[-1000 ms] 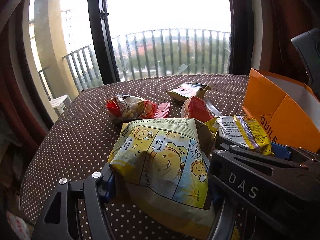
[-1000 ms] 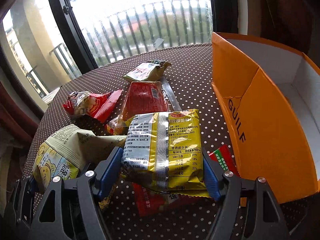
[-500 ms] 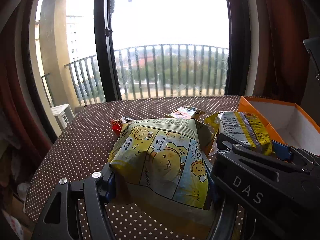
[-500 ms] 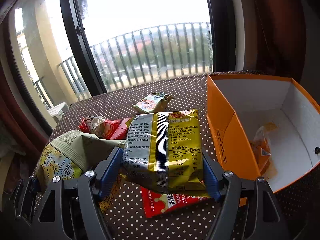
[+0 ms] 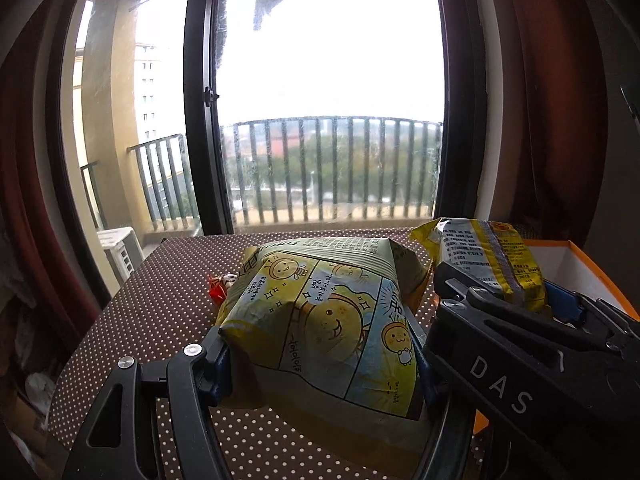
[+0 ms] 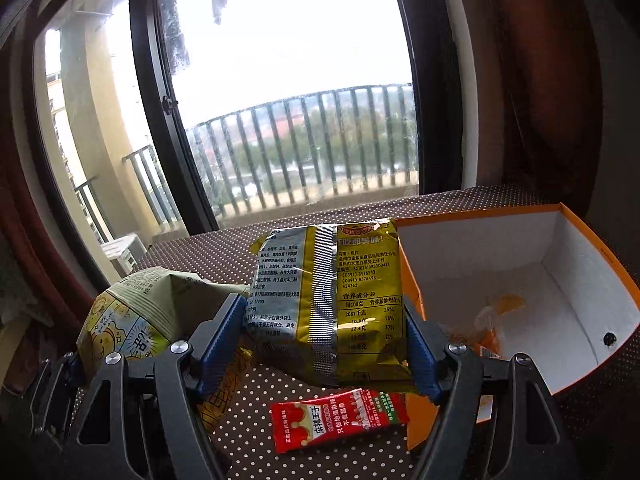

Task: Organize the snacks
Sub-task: 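Lift the chip bag with left tool while right tool carries packet over box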

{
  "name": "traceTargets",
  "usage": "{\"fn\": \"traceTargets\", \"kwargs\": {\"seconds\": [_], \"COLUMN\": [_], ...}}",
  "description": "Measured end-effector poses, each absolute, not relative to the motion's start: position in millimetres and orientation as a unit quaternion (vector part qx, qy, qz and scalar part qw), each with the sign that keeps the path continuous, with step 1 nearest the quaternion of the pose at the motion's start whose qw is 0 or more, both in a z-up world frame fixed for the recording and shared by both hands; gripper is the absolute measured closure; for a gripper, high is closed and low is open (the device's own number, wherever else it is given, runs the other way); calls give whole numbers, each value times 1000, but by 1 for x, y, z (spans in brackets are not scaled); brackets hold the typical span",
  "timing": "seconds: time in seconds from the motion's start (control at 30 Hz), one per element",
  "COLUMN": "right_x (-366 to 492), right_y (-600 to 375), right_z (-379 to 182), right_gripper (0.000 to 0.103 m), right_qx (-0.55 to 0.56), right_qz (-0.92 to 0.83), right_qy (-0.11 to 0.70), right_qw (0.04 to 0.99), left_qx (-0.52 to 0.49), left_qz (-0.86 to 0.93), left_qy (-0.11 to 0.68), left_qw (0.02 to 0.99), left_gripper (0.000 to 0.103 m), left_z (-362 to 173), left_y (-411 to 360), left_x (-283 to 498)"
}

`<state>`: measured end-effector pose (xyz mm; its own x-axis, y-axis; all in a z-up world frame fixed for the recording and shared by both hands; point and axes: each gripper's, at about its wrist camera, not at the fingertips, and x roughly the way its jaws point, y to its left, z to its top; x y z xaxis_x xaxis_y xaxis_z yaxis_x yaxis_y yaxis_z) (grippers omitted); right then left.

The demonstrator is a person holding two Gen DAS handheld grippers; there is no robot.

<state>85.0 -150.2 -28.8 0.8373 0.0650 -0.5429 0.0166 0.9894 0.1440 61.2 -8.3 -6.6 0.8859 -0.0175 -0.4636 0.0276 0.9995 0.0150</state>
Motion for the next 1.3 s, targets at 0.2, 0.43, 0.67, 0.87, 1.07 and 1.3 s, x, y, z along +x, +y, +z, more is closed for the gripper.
{"fn": "traceTargets", "kwargs": {"seconds": [0.2,0.43,0.67,0.87,1.07,1.3], "right_x": [75,67,61,58,56,57], "right_y": [-168,-193,-225,-250,-275,-298], "right_z": [-21,-12,-6,-4,1,1], "right_gripper": [27,27,27,27,27,27], "right_qx": [74,78,90,97,100,105], "right_qz": [5,-14,-37,-53,-74,-99], "right_qy": [272,259,243,233,220,211], "right_qw": [959,963,965,966,967,967], "left_qx": [9,15,27,29,31,29], "left_qz": [-26,-51,-79,-103,-129,-170], "left_qy": [231,220,207,209,205,217], "left_qw": [972,974,975,972,970,961], "left_gripper": [34,34,34,34,34,34], "left_z": [-5,-1,3,3,4,0], "left_y": [-18,-35,-50,-62,-81,-102], "left_x": [57,59,67,78,93,118]}}
